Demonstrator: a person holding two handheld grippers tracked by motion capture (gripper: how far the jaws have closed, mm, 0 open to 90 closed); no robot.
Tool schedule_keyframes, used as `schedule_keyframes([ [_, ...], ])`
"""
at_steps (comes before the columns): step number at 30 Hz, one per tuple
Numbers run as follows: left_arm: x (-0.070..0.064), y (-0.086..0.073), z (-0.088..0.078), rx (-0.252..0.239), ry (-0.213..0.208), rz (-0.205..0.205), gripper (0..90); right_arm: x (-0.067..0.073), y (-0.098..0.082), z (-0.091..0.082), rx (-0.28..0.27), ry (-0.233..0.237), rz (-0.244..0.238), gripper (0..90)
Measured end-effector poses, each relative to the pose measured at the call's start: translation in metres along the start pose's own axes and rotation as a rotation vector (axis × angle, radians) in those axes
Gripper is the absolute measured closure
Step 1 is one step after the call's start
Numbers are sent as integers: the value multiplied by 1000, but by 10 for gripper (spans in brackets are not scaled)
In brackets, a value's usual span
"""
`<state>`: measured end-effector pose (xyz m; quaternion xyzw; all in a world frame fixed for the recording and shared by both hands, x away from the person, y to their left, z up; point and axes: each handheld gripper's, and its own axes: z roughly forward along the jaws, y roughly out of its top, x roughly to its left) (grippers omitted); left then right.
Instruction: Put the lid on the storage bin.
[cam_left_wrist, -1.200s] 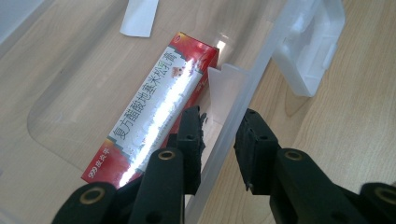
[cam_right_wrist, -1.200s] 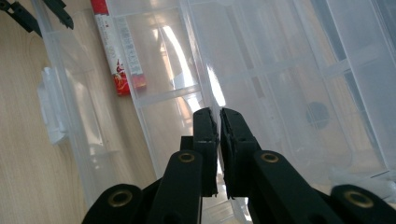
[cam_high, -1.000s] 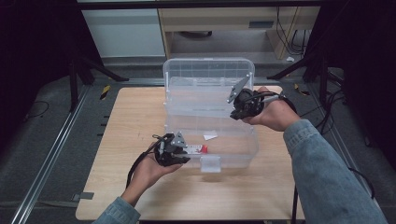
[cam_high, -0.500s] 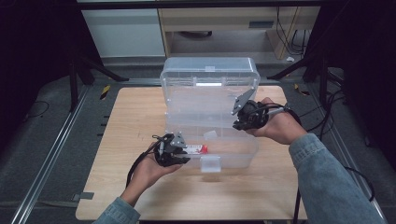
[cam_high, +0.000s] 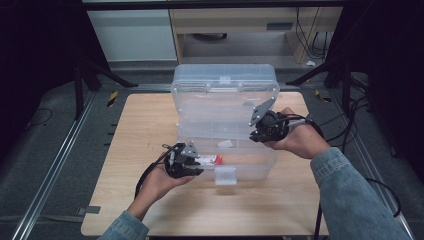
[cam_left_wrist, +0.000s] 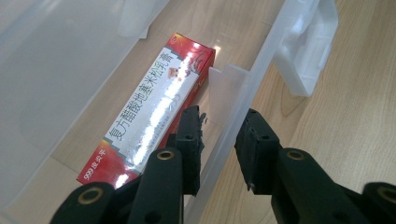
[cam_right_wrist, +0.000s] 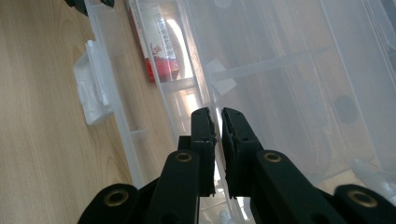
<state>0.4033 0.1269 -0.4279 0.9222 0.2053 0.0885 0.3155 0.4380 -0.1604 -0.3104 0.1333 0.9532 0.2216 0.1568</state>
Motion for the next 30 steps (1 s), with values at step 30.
schedule_keyframes([
  [30,20,-18,-114,-264,64,-164,519,1,-2,0,-9,-8,1,829],
])
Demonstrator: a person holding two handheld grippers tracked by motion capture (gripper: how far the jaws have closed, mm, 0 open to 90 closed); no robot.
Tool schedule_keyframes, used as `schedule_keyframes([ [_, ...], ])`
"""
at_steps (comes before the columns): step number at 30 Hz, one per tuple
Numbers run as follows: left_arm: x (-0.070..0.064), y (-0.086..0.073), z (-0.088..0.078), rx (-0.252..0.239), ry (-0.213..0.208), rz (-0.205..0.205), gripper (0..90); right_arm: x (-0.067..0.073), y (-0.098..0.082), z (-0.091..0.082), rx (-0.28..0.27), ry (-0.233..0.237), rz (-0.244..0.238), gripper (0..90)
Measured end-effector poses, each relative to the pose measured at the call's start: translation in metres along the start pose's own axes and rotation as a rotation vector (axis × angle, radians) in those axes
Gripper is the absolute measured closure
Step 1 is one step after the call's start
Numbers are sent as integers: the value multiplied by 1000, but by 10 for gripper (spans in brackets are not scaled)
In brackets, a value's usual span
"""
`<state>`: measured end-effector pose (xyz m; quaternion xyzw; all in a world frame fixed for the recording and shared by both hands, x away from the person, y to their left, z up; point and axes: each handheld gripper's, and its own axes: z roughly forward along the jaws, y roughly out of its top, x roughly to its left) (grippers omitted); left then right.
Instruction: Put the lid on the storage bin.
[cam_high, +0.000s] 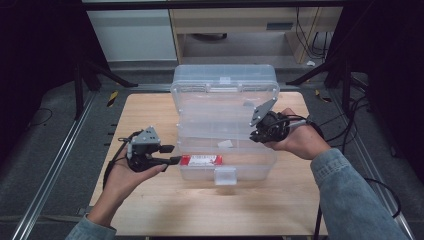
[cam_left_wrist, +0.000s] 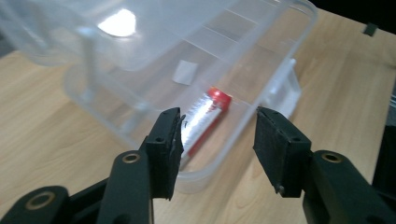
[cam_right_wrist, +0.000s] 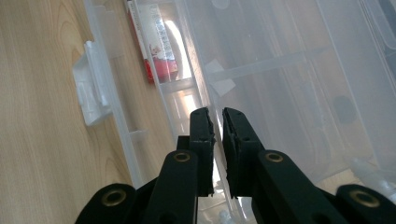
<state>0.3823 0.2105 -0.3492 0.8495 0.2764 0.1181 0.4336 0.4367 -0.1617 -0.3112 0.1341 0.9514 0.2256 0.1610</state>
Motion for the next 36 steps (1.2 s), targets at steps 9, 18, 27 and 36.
schedule_keyframes([
  [9,43,17,-16,-78,29,-89,621,1,0,0,3,-3,-3,827],
  [18,64,42,-7,-84,75,-112,706,2,-1,0,-2,-2,-7,827],
  [27,66,63,11,-53,128,-73,744,5,-2,1,-11,1,-13,828],
  [36,73,62,16,-95,95,-135,764,10,-7,3,-14,5,-15,825],
])
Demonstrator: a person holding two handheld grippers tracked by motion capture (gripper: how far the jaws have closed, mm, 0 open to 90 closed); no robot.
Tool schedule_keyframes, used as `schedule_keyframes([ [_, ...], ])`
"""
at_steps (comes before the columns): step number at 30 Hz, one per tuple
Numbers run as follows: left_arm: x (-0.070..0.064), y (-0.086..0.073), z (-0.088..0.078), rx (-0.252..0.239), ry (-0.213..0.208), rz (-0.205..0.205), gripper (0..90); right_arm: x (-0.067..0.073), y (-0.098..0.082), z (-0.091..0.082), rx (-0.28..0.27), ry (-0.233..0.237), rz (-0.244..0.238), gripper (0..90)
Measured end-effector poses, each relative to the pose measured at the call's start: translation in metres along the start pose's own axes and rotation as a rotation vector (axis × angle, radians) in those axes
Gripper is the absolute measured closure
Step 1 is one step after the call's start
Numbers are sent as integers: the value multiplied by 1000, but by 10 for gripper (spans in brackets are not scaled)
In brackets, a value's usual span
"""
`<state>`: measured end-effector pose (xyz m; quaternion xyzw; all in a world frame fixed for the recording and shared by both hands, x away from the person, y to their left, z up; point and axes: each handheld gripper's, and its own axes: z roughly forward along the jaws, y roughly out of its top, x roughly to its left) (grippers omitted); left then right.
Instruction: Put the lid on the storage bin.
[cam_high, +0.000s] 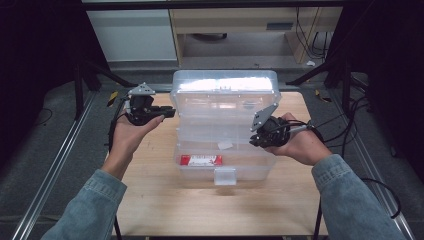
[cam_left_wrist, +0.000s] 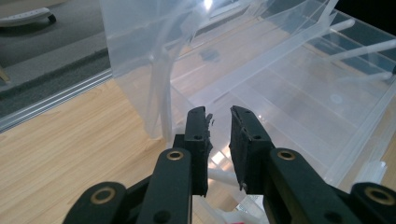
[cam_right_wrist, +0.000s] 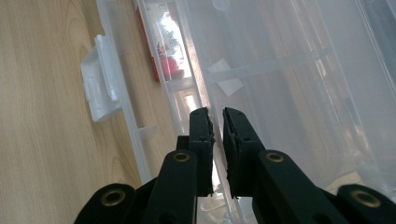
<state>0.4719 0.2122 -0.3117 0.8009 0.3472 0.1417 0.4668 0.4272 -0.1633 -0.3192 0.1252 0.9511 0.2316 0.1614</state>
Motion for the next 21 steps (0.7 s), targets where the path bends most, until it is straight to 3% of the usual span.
schedule_keyframes([
  [2,-1,1,-1,-16,12,2,764,1,0,1,-1,4,2,823],
  [4,-1,0,0,-35,-20,-28,767,3,-1,1,-1,2,6,822],
  [6,-3,1,2,-33,-21,-26,770,5,-3,2,3,8,0,822],
  [8,-4,0,5,-33,-53,-39,775,7,-4,3,-1,12,7,821],
  [9,-7,1,6,-21,-45,-20,774,7,-5,4,1,16,4,821],
  [12,-13,0,7,-33,-54,-23,769,9,-5,4,8,9,0,820],
  [14,-16,-1,7,-24,-31,-1,770,10,-6,5,14,12,-5,820],
  [21,-22,-7,5,-19,-17,19,770,14,-9,6,0,1,5,810],
])
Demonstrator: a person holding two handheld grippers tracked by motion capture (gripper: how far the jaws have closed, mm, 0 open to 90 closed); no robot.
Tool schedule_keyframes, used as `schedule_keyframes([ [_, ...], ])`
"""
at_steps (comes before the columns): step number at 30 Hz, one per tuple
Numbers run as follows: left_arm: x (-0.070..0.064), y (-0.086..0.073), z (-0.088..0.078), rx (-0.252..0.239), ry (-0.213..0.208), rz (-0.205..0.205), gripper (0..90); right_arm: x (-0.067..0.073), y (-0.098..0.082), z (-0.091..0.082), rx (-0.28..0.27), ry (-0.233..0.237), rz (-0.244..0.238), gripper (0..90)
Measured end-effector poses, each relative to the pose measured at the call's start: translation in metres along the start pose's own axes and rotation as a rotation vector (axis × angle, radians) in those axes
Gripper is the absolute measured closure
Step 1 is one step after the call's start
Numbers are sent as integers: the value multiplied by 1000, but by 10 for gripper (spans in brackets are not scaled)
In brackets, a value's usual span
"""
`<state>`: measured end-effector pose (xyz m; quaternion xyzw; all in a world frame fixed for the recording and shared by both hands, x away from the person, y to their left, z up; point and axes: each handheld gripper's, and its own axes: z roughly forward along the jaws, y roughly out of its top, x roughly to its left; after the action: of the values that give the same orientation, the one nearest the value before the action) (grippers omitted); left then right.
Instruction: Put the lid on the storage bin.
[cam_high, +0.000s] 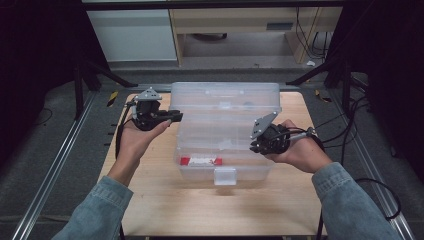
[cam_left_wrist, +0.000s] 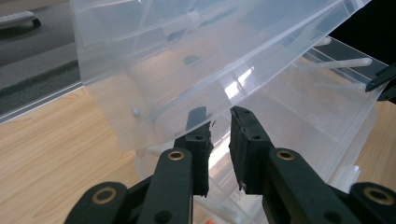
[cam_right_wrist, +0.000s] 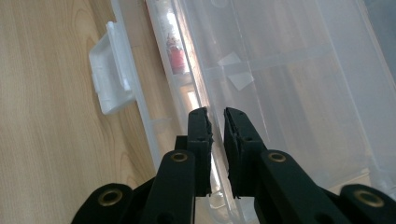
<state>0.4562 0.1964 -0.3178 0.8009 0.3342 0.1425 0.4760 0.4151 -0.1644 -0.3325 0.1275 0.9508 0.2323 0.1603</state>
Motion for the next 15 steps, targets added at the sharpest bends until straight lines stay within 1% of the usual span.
schedule_keyframes([
  [3,-2,-2,-1,2,0,6,770,1,-3,0,-15,-7,9,805],
  [5,-3,-3,0,4,-10,5,771,2,-4,1,-25,-1,18,798],
  [7,-5,-4,0,5,-4,19,772,2,-5,2,-29,0,23,795],
  [10,-7,-6,-1,6,-5,23,775,4,-6,2,-36,-8,26,784],
  [12,-9,-8,-2,6,-9,28,785,5,-8,3,-44,-5,36,774],
  [15,-10,-12,-4,12,-14,32,809,7,-10,4,-48,-4,38,755],
])
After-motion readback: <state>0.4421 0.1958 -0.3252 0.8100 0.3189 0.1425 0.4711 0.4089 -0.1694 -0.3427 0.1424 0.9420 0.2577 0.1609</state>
